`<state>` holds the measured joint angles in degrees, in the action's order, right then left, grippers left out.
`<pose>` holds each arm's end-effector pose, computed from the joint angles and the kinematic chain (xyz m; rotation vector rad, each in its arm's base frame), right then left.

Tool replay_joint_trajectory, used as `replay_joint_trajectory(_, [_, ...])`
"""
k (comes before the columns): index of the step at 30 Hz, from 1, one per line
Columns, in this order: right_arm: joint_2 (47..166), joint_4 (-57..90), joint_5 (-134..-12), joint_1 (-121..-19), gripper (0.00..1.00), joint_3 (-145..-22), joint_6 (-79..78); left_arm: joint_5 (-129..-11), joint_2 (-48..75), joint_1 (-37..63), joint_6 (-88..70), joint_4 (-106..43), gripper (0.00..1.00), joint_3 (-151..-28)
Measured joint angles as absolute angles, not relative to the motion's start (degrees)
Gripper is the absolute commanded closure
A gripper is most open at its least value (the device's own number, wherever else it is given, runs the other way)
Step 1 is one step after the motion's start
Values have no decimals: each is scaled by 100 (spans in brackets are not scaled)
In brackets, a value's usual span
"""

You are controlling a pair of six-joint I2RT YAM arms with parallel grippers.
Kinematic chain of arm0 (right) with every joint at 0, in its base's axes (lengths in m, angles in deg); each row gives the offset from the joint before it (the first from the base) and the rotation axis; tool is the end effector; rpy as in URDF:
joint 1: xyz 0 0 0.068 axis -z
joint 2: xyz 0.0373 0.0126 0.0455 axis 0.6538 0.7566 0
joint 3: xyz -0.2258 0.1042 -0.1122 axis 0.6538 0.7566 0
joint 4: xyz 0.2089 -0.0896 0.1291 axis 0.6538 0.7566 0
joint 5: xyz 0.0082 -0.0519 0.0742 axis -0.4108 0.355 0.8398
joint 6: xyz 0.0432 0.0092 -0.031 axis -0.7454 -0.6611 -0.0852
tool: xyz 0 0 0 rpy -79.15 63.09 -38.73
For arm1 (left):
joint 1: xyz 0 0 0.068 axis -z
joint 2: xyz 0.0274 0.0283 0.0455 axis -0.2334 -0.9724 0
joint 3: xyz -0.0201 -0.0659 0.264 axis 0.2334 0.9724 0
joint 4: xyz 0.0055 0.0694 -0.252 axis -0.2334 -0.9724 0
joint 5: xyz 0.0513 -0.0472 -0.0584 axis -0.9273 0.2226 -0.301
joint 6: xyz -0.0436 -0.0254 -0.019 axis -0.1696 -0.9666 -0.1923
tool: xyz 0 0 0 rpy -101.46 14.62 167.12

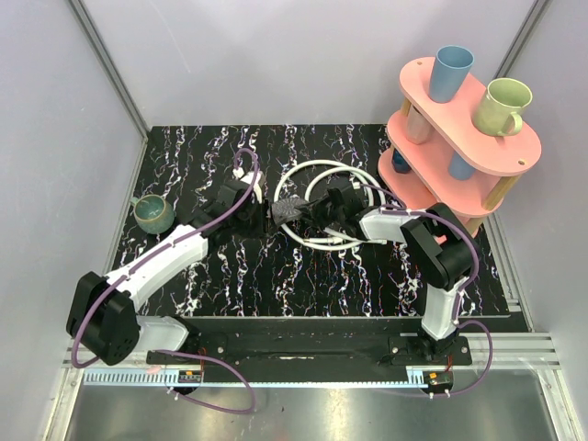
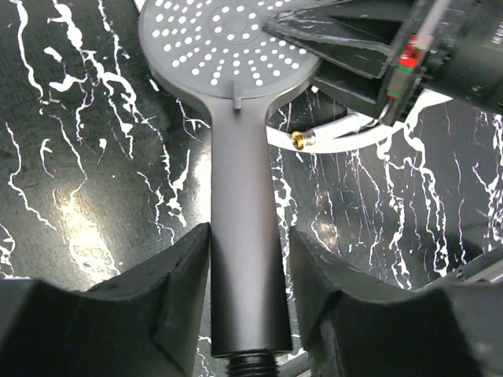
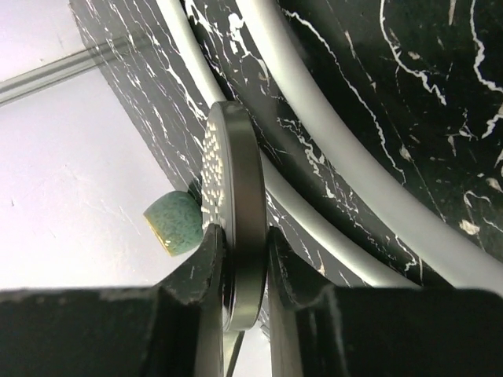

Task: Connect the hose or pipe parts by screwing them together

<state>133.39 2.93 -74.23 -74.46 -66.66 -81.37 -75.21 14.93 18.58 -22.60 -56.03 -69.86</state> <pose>0.3261 0.2220 0.1507 1.0781 2.2900 1.1770 0.2338 -0.1489 0.2581 0.1649 2.3964 -0.5528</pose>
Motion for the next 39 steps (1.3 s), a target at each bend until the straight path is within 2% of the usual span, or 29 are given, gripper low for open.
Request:
replay_joint_trajectory(1, [13347, 151, -7405, -7446, 100, -6620, -8109, -7458, 1503, 1858, -2278, -5607, 34, -6986])
replay_joint_trajectory(4, [13415, 20, -7246, -7446, 100, -6590, -7939, -7383, 1617, 1871, -2319, -5666, 22, -6986])
replay_joint_trajectory(5, [13422, -10, -7176, -7446, 100, -6583, -7873, -7379, 1674, 1877, -2321, -5723, 13, -6986])
replay_joint_trajectory(8, [13422, -225, -6927, -7444, 100, -6581, -7661, -7361, 1862, 1879, -2313, -6007, 8, -7008])
replay_joint_trajectory(18, [13205, -952, -6179, -7378, 100, -6675, -6494, -7385, 2896, 1840, -2420, -7054, 14, -7417])
replay_joint_trajectory(23, [13103, -2054, -5670, -7247, 100, -6675, -6135, -6867, 3200, 1676, -2739, -7098, 19, -7600])
replay_joint_trajectory(27, [12965, -2858, -5403, -7111, 100, -6675, -5917, -6290, 3224, 1342, -3038, -7072, 20, -7719])
replay_joint_trajectory(33, [12510, -3484, -5097, -7044, 100, -6684, -5626, -5598, 3331, 1055, -3403, -6628, 20, -7760])
replay_joint_trajectory(39, [12425, -4614, -4750, -7048, 100, -6695, -5932, -4736, 3580, 811, -3891, -5533, 25, -7249])
